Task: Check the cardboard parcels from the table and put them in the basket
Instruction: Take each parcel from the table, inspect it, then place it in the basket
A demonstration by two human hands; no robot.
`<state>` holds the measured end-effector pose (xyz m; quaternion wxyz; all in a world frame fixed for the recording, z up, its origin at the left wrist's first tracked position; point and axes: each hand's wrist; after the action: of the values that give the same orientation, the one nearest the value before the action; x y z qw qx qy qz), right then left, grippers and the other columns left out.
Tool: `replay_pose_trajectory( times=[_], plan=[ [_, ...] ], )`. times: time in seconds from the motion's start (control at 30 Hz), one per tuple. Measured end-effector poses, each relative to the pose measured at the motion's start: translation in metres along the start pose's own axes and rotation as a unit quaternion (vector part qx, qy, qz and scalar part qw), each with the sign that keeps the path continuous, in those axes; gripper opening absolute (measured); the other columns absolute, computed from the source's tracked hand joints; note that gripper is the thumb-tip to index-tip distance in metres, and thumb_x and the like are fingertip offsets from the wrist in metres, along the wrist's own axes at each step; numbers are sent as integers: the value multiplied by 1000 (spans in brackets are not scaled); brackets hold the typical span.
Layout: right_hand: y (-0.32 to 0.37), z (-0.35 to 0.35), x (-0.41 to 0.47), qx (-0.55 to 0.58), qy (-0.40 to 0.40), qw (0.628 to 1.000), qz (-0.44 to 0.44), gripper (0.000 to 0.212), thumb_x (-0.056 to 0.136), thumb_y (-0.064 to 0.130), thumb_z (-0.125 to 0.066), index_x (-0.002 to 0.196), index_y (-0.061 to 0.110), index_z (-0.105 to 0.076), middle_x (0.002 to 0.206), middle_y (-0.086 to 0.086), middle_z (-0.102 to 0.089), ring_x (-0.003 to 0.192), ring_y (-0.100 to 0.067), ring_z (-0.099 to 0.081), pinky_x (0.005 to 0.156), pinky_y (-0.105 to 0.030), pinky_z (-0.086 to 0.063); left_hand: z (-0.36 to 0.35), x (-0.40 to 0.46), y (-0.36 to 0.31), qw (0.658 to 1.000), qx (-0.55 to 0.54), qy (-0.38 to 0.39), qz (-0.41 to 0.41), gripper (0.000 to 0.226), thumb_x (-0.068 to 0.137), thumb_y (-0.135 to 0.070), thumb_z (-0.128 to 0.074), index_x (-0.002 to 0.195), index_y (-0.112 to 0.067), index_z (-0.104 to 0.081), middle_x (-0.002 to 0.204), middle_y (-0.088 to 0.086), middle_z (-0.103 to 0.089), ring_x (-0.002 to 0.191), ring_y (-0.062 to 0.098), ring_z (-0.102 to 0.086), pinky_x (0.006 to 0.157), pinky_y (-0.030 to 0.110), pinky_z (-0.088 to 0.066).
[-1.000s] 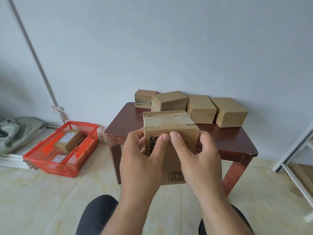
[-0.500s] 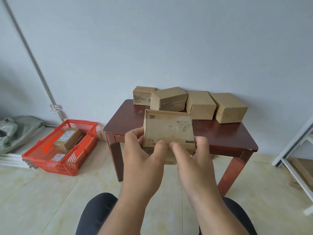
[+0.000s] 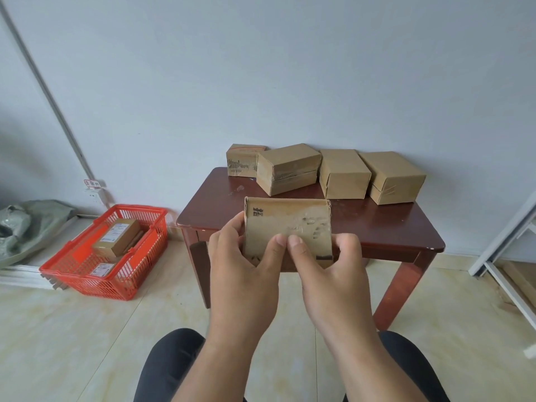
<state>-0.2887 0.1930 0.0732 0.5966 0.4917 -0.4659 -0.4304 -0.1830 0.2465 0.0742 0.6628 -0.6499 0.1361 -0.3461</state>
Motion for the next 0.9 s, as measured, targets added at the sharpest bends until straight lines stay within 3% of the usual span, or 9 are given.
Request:
replay_pose_trajectory(
  times=[0.13,0.23,0.3,0.43,0.5,0.57,0.7,0.77,0.9],
  plan=[
    [-2,1,6,-13,-5,1000,8,42,84,59,-75,107,31,-54,102,14,-67,87,15,-62,60,-7,-50,0,-5,4,1000,1,16,8,51,87,-36,-82,127,-48,-54,127,-11,-65,116,10,-65,91,31,-59],
    [-8,1,6,-33,-5,999,32,47,85,66,-70,122,38,-60,115,16,-68,98,7,-66,69,-11,-54,1,-5,3,1000,-13,21,13,50,88,-29,-84,127,-39,-55,119,-17,-69,102,-1,-70,77,14,-56],
    [-10,1,5,-41,-2,998,40,48,88,64,-69,129,41,-60,121,15,-68,104,2,-67,73,-15,-55,0,-2,2,999,-22,15,18,47,87,-29,-84,124,-35,-56,112,-19,-70,95,-8,-69,72,10,-53],
    [-13,3,2,-38,-5,998,43,41,86,61,-74,120,42,-61,115,14,-69,102,-1,-67,76,-24,-55,1,3,3,1000,-5,4,24,53,88,-46,-80,135,-33,-60,123,-15,-68,110,-1,-66,92,24,-58],
    [-12,4,2,-36,-9,999,40,36,86,59,-74,114,41,-60,110,15,-69,98,0,-67,73,-22,-54,1,3,4,1000,19,11,13,40,89,-50,-75,127,-38,-66,120,-11,-69,108,3,-66,91,28,-58],
    [-9,4,5,-25,-19,999,36,30,88,55,-75,107,38,-60,99,17,-71,91,0,-68,67,-18,-52,-1,0,4,1000,29,11,6,32,90,-48,-75,120,-40,-67,116,-14,-67,105,-3,-64,84,18,-54],
    [-6,5,11,1,-33,999,31,31,89,51,-77,103,30,-59,90,28,-70,80,4,-68,59,-13,-50,-4,-8,5,999,26,12,16,39,92,-38,-76,125,-42,-57,119,-22,-58,105,-21,-54,79,0,-44],
    [-6,4,10,-4,-30,999,36,33,88,53,-77,103,30,-58,90,30,-69,80,4,-68,59,-14,-51,-3,-7,5,1000,19,0,18,39,90,-44,-75,126,-36,-60,122,-18,-61,108,-14,-58,83,6,-49],
    [-9,3,1,-4,-9,999,44,35,87,47,-80,107,29,-58,89,23,-72,83,7,-69,58,-15,-55,0,3,4,999,4,-37,25,44,82,-61,-75,114,-33,-62,116,-7,-68,107,9,-66,91,39,-59]
  ],
)
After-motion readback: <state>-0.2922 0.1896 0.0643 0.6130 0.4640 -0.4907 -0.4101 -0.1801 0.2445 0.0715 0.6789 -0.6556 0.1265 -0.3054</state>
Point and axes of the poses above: each hand's wrist, its own x-axis towards the middle knuckle, its own z-axis out of the back of the hand, y = z × x
